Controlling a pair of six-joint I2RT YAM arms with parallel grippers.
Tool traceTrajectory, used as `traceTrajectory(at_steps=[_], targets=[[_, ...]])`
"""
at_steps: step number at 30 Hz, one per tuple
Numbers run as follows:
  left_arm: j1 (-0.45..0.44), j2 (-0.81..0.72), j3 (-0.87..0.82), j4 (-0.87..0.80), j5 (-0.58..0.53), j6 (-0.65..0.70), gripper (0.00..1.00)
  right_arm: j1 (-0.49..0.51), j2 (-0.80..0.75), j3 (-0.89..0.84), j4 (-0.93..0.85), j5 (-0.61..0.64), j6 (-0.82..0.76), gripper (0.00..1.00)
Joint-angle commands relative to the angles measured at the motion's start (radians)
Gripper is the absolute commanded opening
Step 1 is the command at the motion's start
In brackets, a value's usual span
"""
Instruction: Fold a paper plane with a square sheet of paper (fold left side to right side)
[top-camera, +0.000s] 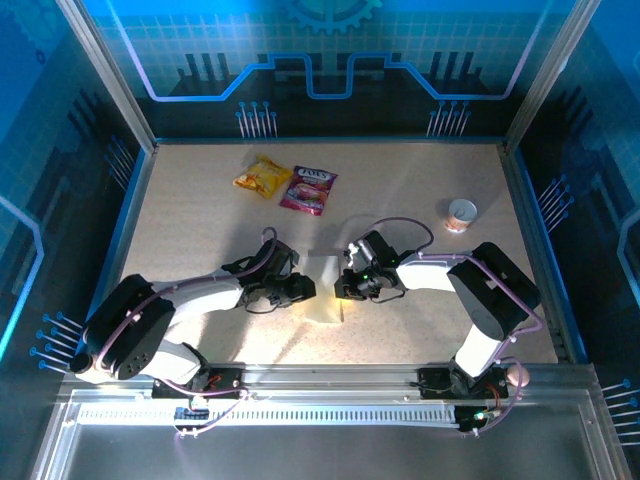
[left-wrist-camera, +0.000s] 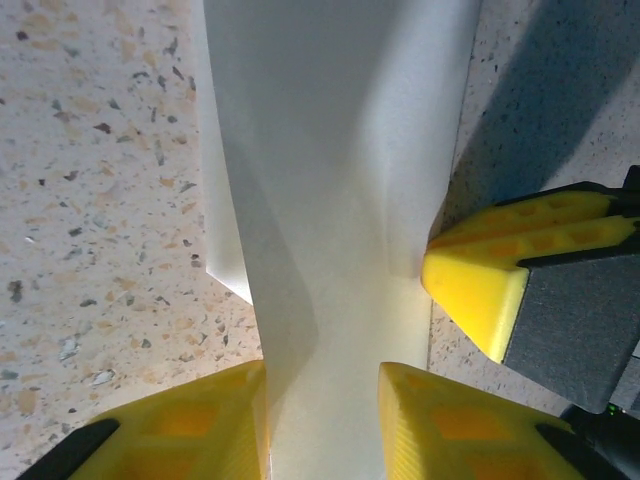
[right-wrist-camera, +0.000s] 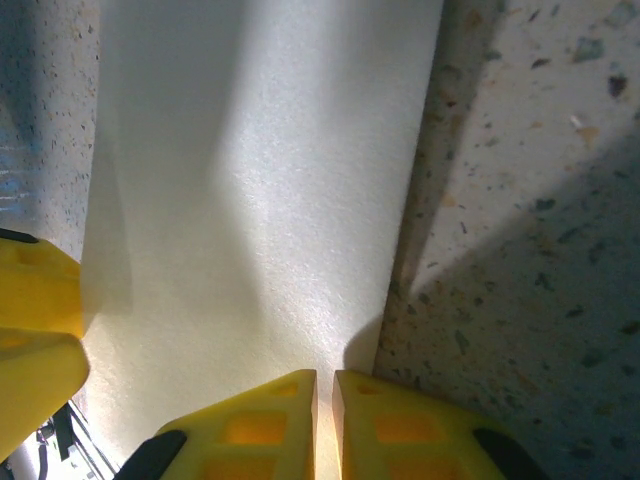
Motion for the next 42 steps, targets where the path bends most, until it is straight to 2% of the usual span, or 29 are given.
traceTrajectory(at_steps=[1,7,14,18,21,25,31,37,39,42], targets=[[0.000,0.001,-0.005,0.011,0.035,0.005,0.32,0.016,0.027,-0.024,-0.062,0.038,-0.017,0.15],[0.000,0.033,0.005,0.006,0.042,-0.006,0.15,0.017,0.013,-0.022,-0.063,0.039,-0.017,0.15],[0.001,0.017,0.016,-0.021,0.046,-0.032,0.02,0.017,-0.084,-0.002,-0.089,0.066,-0.061,0.18],[-0.001,0.011,0.020,-0.013,0.076,-0.111,0.00,0.023,-0.214,-0.030,-0.132,0.124,-0.128,0.28],[-0.003,0.008,0.021,-0.028,0.092,-0.183,0.00,0.059,-0.342,-0.070,-0.197,0.227,-0.182,0.37],[-0.004,0.014,0.041,-0.068,0.112,-0.216,0.00,0.195,-0.501,-0.121,-0.261,0.400,-0.221,0.49],[-0.005,0.027,0.080,-0.136,0.136,-0.222,0.00,0.502,-0.639,-0.217,-0.242,0.714,-0.200,0.65],[-0.004,0.025,0.102,-0.162,0.137,-0.229,0.00,0.745,-0.497,-0.154,-0.260,0.946,-0.228,0.76],[-0.004,0.025,0.104,-0.167,0.136,-0.230,0.00,0.779,-0.417,-0.115,-0.264,0.972,-0.244,0.79],[-0.005,0.022,0.103,-0.168,0.136,-0.234,0.00,0.789,-0.312,-0.059,-0.266,0.976,-0.271,0.79]])
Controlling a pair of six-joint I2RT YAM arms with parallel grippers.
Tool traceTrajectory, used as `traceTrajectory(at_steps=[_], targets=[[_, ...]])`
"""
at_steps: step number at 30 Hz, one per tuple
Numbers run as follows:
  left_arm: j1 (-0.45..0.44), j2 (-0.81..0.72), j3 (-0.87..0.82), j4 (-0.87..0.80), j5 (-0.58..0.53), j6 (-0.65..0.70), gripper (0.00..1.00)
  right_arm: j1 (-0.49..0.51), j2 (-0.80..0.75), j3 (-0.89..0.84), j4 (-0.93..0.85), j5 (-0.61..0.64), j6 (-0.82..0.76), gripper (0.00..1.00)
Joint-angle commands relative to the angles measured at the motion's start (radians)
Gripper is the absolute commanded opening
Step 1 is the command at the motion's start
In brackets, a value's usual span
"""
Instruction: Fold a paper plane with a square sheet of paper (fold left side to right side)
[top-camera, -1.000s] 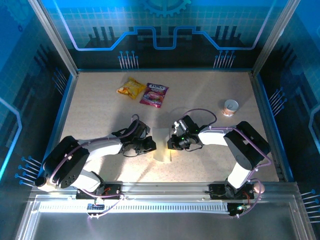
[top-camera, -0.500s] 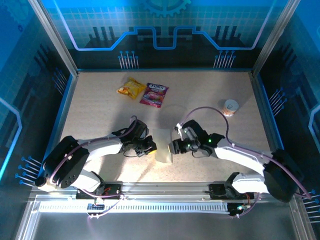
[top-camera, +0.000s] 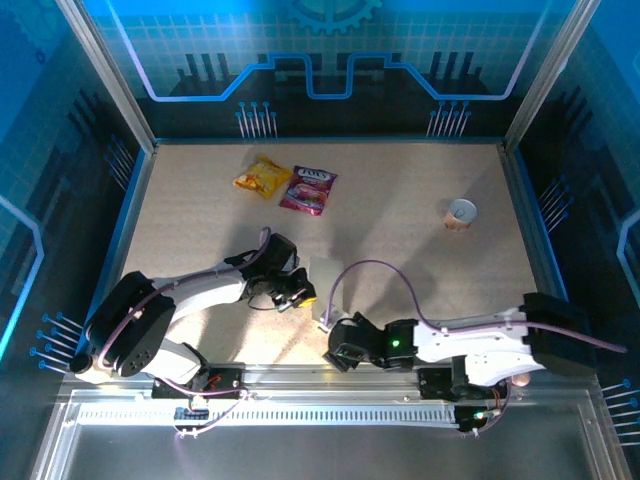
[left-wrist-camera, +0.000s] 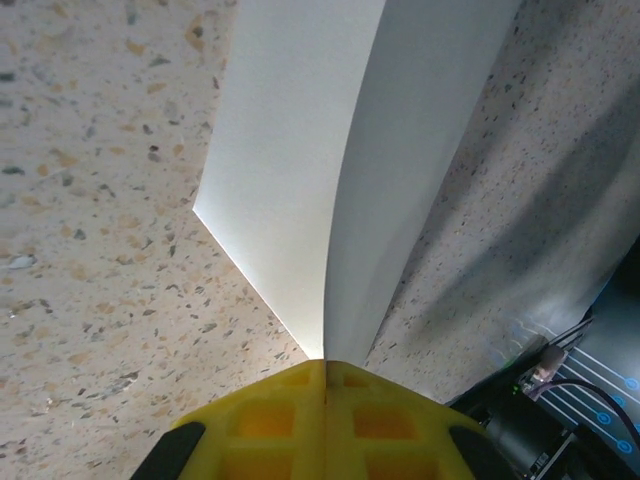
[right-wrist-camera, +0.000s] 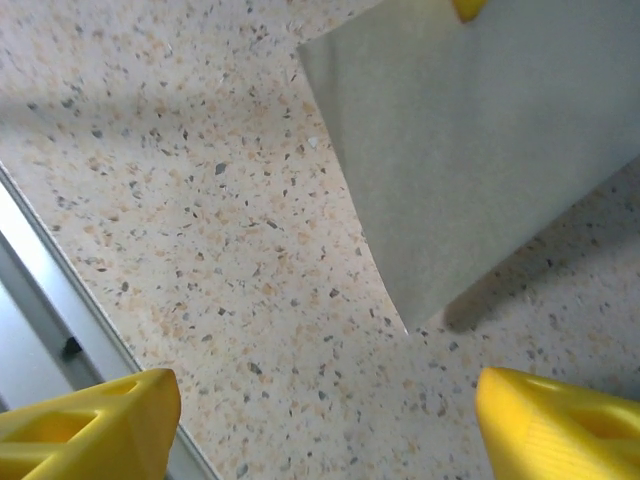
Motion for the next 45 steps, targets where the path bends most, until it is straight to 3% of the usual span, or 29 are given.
traceTrajectory(at_steps=[1,9,18,28,38,42,45], targets=[[-0.005,-0.001,0.021,-0.043,0.025,-0.021,0.00,0.014,0.085,0.074,-0.018,0.107,-0.041,0.79],[-0.006,-0.012,0.008,-0.047,0.018,-0.031,0.00,0.004,0.202,0.164,0.039,0.167,-0.126,0.72],[-0.007,-0.012,-0.003,-0.039,0.023,-0.033,0.00,-0.031,0.211,0.198,0.093,0.175,-0.170,0.53],[-0.005,-0.013,0.011,-0.063,0.011,-0.008,0.02,-0.079,0.155,0.131,0.150,0.021,-0.182,0.00],[0.071,-0.093,0.098,-0.233,-0.011,0.167,0.35,-0.171,0.081,0.044,0.191,-0.211,-0.113,0.00],[0.113,-0.130,0.148,-0.307,-0.016,0.247,0.35,-0.232,0.071,0.014,0.251,-0.357,-0.071,0.00],[0.117,-0.110,0.187,-0.326,-0.008,0.306,0.30,-0.277,0.078,0.007,0.287,-0.451,-0.030,0.00]])
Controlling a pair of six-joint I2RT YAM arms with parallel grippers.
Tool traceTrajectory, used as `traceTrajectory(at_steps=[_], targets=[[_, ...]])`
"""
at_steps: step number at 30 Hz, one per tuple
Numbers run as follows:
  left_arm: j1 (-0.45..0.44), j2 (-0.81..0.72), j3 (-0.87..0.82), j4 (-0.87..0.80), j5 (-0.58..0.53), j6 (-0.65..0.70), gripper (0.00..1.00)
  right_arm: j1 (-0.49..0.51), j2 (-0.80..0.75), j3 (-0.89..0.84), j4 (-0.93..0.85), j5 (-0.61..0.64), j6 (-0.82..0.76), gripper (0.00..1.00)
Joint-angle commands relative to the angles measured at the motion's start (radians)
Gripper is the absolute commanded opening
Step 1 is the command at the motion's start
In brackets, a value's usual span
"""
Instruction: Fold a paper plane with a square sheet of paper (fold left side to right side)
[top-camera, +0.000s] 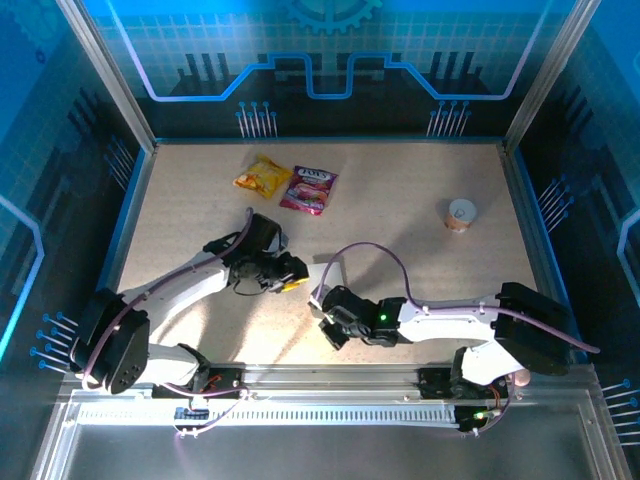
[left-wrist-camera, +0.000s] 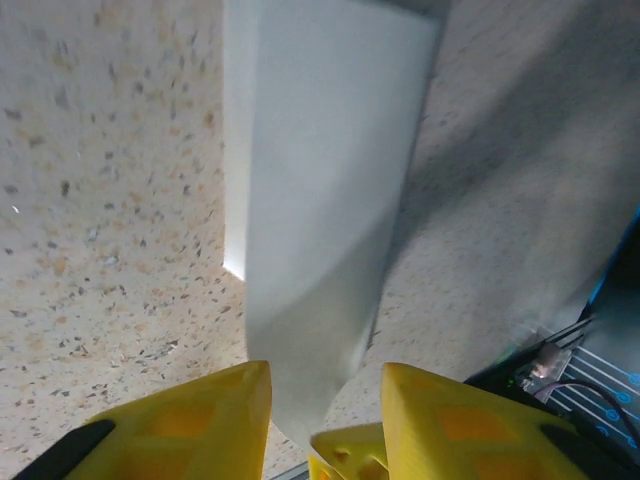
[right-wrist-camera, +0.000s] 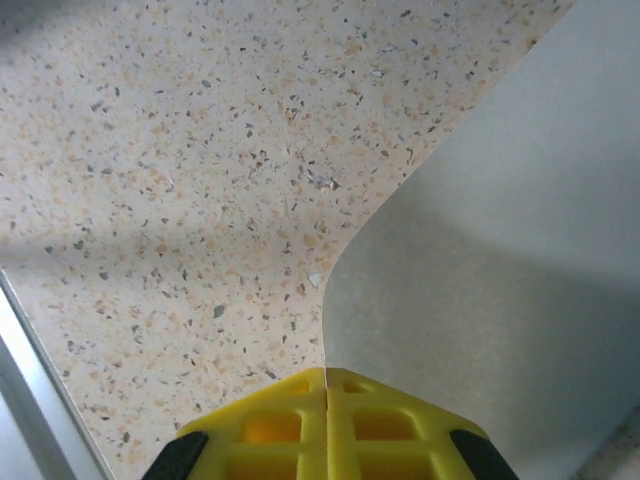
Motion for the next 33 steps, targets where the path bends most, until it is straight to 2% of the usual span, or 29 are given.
traceTrajectory(at_steps=[1,4,9,23,33], targets=[[0.004,0.018,0.050,-0.075,0.011,0.105,0.26,-0.046,-0.008,-0.014,0.075,-0.165,0.073,0.00],[0.004,0.071,0.065,-0.027,0.046,0.113,0.19,-0.084,0.004,-0.031,0.126,-0.229,0.118,0.00],[-0.012,0.191,0.114,0.013,0.078,0.139,0.13,-0.118,0.009,-0.060,0.193,-0.286,0.165,0.00],[-0.066,0.567,0.318,-0.005,0.059,0.237,0.04,-0.141,0.016,-0.069,0.178,-0.306,0.196,0.00],[-0.086,0.622,0.296,0.000,0.003,0.245,0.01,-0.197,0.000,-0.055,0.074,-0.295,0.214,0.00]])
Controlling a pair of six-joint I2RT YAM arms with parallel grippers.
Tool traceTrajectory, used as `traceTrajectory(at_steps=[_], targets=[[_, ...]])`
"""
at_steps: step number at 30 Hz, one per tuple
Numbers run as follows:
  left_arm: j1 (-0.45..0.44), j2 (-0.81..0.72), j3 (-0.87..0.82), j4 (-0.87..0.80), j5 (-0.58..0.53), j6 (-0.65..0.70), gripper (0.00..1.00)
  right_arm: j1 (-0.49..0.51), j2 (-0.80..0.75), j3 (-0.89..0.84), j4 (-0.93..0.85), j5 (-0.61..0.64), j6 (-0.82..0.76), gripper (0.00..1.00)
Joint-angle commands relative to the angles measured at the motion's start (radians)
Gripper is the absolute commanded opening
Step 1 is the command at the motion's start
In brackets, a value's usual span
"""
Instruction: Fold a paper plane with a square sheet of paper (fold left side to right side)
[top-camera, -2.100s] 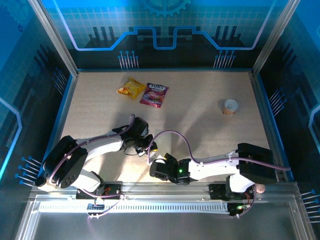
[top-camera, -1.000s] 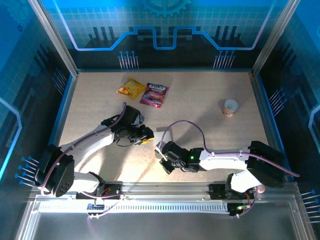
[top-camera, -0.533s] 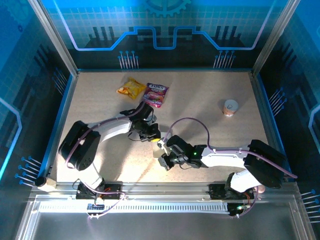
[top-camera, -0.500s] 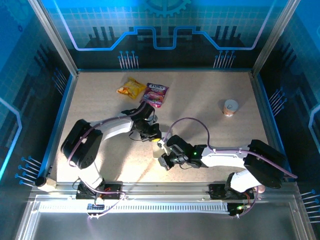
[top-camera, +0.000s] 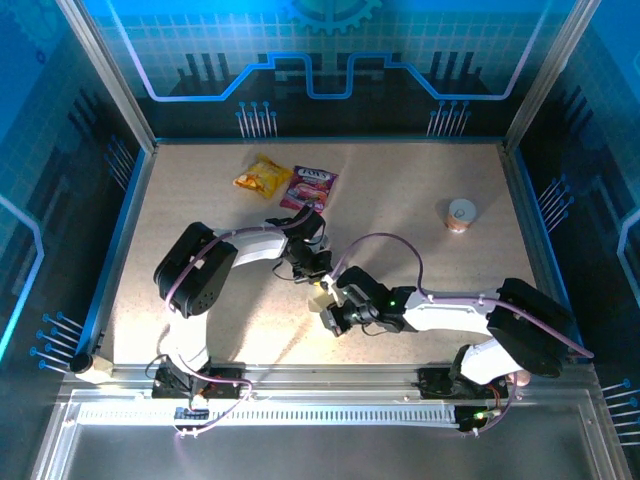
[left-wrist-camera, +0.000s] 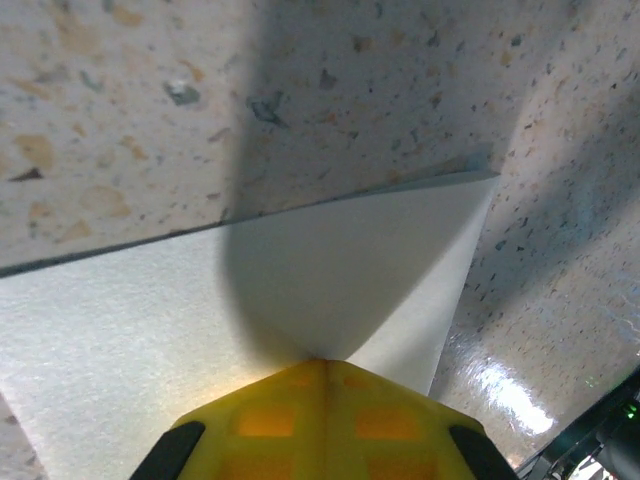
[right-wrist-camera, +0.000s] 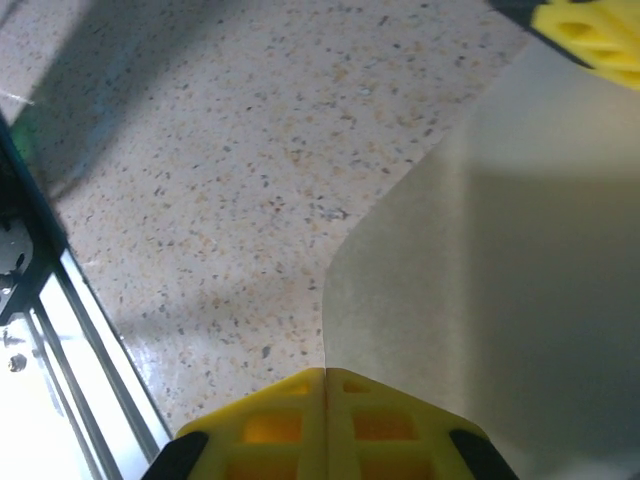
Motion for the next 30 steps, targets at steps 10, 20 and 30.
traceTrajectory(at_steps=[10,20,30], targets=[[-0.018,0.030,-0.047,-0.018,-0.065,0.017,0.00,-0.118,0.042,0.060,-0.232,0.014,0.018,0.00],[-0.020,0.030,-0.042,-0.028,-0.070,0.020,0.00,-0.164,0.100,0.109,-0.257,0.016,-0.024,0.00],[-0.021,0.031,-0.033,-0.037,-0.073,0.022,0.00,-0.187,0.109,0.097,-0.235,0.020,-0.026,0.00]])
